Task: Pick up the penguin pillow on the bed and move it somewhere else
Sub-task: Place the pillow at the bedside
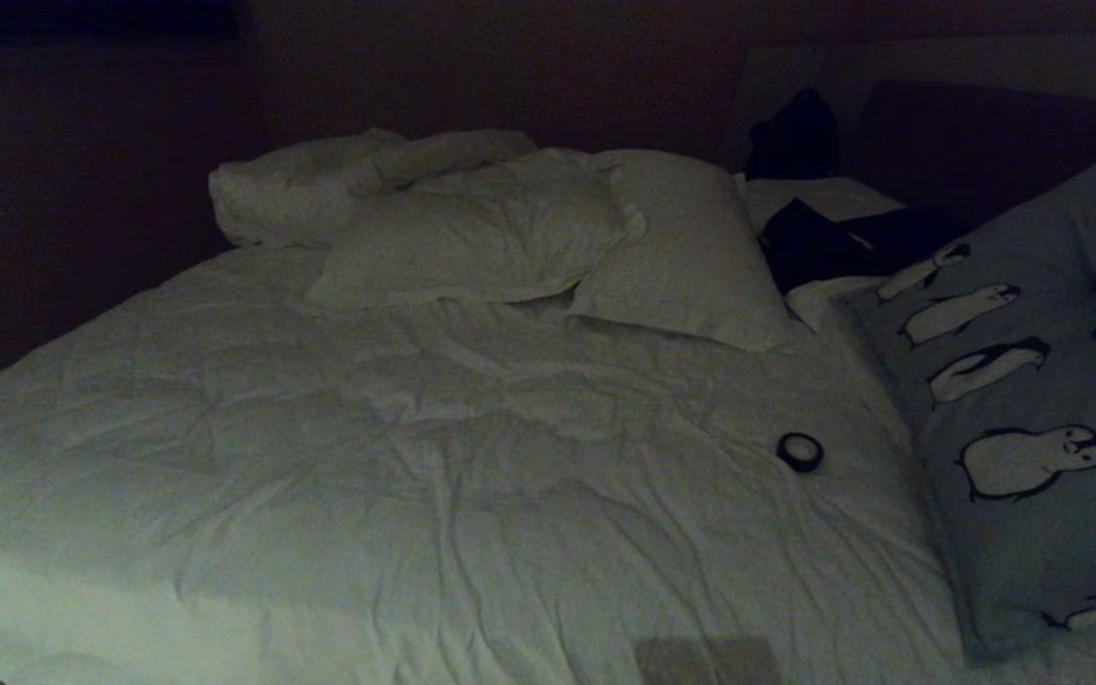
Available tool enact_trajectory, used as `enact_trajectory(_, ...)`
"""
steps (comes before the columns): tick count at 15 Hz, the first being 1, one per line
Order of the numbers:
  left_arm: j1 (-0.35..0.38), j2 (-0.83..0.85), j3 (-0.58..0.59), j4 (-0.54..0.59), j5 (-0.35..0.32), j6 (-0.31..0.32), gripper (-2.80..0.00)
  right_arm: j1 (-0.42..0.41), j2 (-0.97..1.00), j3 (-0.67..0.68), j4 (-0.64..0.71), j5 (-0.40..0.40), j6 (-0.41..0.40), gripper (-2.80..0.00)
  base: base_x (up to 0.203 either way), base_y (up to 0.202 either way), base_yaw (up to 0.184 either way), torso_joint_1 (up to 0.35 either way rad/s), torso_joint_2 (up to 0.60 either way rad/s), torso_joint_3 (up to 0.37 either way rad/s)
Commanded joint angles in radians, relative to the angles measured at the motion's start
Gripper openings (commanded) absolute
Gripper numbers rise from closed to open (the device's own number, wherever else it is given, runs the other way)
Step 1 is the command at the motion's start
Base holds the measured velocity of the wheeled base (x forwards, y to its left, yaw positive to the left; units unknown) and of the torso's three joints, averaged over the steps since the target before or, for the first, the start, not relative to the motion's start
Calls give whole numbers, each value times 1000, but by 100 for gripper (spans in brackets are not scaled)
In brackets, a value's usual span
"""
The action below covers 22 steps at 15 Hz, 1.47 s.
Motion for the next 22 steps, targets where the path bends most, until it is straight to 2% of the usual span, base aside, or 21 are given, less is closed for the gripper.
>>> enact_trajectory(1, 1, -2, 2, 0, 0, 1, -280, -14, 4, -1, -35, 2, -5, -280, 0, 0, 0, 0, 0, 0)
enact_trajectory(4, 1, -2, 2, 0, 0, 1, -280, -14, -3, -2, -79, -14, -6, -280, 0, 0, 0, 0, 0, 0)
enact_trajectory(8, 1, -2, 2, 0, 0, 1, -280, -13, 26, 8, -72, -111, -6, -280, 0, 0, 0, 0, 0, 0)
enact_trajectory(10, 1, -2, 2, 0, 0, 1, -280, -14, 37, 7, -78, -123, -6, -280, 0, 0, 0, 0, 0, 0)
enact_trajectory(11, 1, -2, 2, 0, 0, 1, -280, -14, 36, 5, -75, -123, -6, 0, 0, 0, 0, 0, 0, 0)
enact_trajectory(19, 0, -2, 2, 0, 0, 1, -280, -35, -89, 12, -69, -145, 46, 0, 0, 0, 0, 0, 0, 0)
enact_trajectory(22, 1, -2, 2, 0, 0, 1, -280, -42, -131, 8, -69, -158, 42, 0, 0, 0, 0, 0, 0, 0)
